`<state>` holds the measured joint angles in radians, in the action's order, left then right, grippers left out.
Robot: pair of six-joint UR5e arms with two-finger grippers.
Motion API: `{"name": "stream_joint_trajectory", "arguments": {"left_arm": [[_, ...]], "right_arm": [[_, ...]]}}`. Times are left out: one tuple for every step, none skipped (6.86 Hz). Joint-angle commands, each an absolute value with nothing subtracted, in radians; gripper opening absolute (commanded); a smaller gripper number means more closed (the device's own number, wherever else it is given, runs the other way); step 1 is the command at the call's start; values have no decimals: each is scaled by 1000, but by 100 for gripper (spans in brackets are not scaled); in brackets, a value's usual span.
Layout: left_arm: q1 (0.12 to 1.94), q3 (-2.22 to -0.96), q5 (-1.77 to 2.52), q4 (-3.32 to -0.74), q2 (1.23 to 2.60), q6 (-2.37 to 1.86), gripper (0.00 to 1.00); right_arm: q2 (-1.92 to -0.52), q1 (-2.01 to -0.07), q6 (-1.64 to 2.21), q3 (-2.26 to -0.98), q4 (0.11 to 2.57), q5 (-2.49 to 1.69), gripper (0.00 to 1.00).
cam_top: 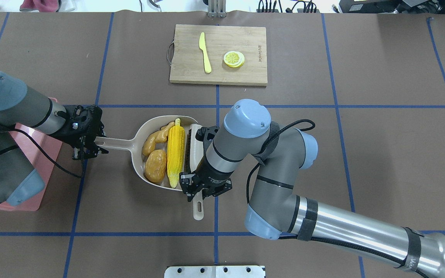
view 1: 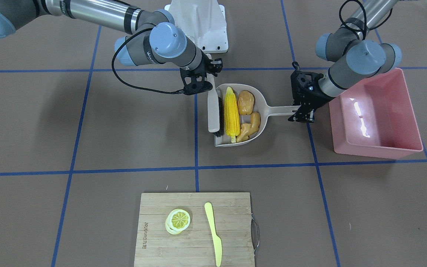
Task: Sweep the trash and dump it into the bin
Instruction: 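Sweep the corn, potato and ginger into the dustpan with the right-held brush, then lift the loaded dustpan toward the pink bin with the left gripper while the right withdraws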
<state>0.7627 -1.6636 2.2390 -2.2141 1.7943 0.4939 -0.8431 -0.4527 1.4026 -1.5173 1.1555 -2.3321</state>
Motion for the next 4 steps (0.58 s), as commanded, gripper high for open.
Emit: {"name": "stream_joint_trajectory", "arguments": {"left_arm": [[764,-1663,2241,-2223,1792,494,6],[764,-1663,2241,-2235,1790,494,2],[764,-1664,2243,-2255,1790,492,0],[765,-1664,2243,-2297,1790,486,0]], "right_arm": [[-897,-508,1401,-1628,1236,-2396,0],[-938,-532,1396,-1693,1287,-2405,0],[-1010,-569,1391,-1782,1323,-2434,0],[-1096,-590,1391,-1878,1348,-2445,0]]}}
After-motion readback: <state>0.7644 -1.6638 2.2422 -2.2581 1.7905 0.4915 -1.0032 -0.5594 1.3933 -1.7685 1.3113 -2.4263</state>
